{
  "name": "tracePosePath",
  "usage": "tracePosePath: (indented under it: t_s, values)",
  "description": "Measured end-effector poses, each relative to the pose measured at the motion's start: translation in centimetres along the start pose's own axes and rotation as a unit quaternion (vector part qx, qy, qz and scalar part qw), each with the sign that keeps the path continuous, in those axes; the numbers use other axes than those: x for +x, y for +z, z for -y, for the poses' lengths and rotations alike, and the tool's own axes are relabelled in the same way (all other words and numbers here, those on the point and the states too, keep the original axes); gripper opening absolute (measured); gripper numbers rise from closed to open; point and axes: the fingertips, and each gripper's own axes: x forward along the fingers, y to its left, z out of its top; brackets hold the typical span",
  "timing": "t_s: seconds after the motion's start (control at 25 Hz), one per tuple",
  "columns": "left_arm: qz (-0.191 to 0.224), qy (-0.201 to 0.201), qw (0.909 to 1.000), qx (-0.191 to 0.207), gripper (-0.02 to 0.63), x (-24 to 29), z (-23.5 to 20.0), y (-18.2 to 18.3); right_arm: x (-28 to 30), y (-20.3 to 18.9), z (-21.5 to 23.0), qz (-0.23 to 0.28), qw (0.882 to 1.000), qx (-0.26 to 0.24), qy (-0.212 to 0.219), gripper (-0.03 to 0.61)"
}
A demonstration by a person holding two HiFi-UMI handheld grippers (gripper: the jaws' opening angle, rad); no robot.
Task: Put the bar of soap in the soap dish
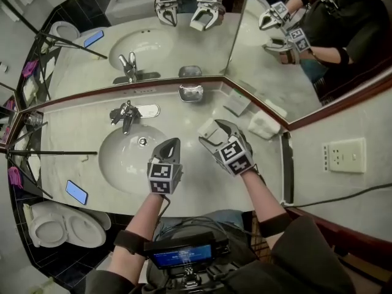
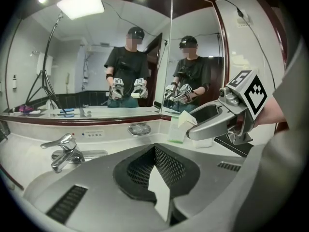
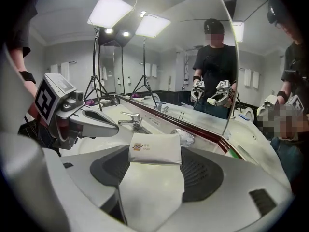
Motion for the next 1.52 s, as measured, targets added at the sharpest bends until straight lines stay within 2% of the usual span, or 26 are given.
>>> tracePosePath:
  t_s: [0.28,0.72,1.24,1.52]
  values:
    - [-0.003,0.032,0.9994,-0.015,0.003,5.3,-4.2,1.9,8.6,2.1,4.2,-0.054,0.998,-0.042,0.015,0.334]
    - [-0.022,0.063,0.9968,-0.045,0.003,11.3,-9.3,2.2,18.3,2.3,8.2,-0.12,0.992,-0.03,0.009,0.336]
    - [-0.028,0.057,0.9967,-0.051,0.003,12.2,-9.3,1.7,20.2,1.1,9.3,-0.144,0.99,-0.003,-0.008,0.371]
    - [-0.024,0.056,0.9972,-0.043,0.003,11.1,-8.9,2.2,18.6,1.9,9.1,-0.126,0.992,0.008,-0.013,0.376]
